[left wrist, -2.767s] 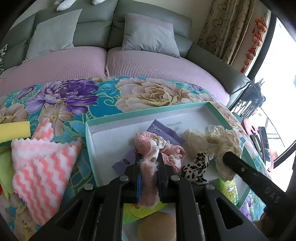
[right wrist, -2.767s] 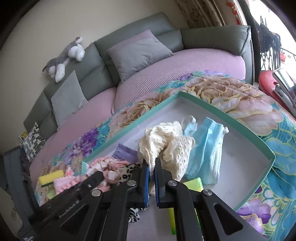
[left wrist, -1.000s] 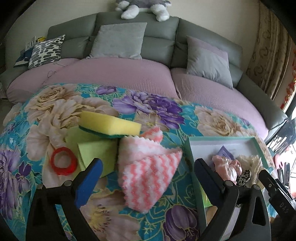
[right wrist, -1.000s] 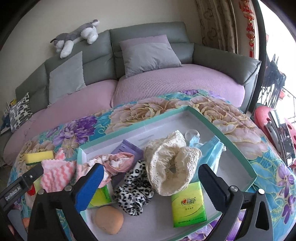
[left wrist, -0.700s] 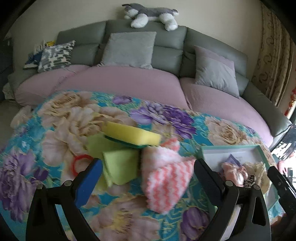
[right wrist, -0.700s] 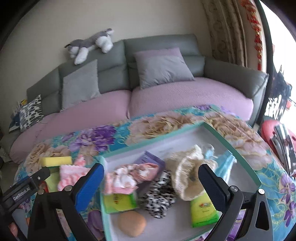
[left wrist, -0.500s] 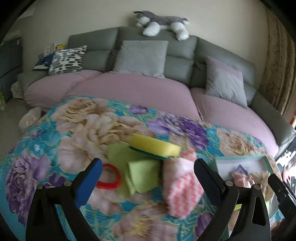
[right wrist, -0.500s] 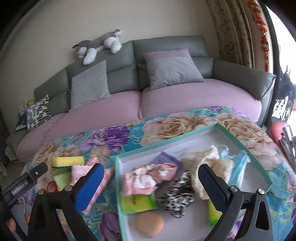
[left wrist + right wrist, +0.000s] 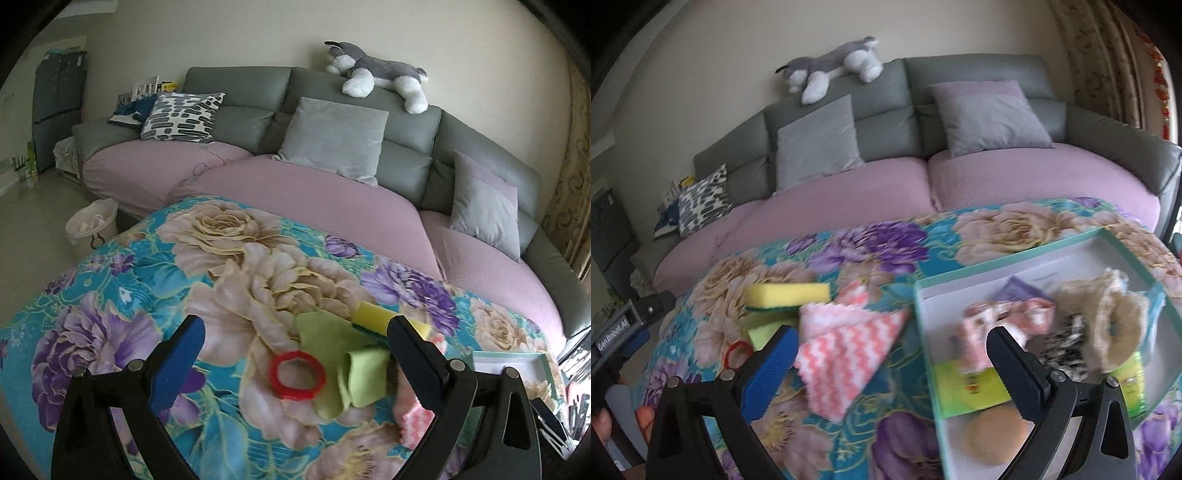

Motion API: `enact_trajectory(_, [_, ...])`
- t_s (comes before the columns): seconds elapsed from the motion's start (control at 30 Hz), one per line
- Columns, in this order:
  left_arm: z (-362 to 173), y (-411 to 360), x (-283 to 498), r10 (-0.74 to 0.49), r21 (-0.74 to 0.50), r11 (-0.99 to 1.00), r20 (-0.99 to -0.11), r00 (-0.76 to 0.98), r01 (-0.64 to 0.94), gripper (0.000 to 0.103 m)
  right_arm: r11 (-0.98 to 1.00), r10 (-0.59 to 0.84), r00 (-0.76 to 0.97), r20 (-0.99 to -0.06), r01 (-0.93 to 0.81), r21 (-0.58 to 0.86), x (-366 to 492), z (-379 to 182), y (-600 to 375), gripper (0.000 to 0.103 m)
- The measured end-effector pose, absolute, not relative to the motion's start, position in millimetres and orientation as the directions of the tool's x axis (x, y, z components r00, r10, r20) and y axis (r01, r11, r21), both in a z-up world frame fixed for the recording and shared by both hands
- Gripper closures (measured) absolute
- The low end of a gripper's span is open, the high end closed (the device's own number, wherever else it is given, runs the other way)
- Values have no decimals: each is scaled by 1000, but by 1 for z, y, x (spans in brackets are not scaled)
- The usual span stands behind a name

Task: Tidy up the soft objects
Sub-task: 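Withdraw both open grippers from the tray toward the remaining pile, then grasp the red hair tie with the left gripper while the right gripper grasps the pink-white striped cloth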

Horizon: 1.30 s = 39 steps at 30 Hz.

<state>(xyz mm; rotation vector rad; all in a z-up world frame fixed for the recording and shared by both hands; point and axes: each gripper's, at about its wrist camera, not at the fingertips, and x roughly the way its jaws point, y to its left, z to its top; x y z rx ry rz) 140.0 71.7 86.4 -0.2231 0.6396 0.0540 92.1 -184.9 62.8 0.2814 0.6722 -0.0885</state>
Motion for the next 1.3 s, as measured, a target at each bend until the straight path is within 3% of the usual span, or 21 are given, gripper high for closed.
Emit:
enact_trajectory(0.6, [42,91,159,-73,-221,970,-663,745,-102,4,972,84,703,-706,97,212,125,19,-131,0])
enact_trajectory(1.03, [0,75,184,-125,-200,978,-780,613,-55,4,987,42,661,-749,87,132,141,-3,-115,12])
enact_trajectory(1.3, [-10,71,188,-115,-176,983,-800,589,-46,4,987,44,651,-758,88,132,150,-8,-114,16])
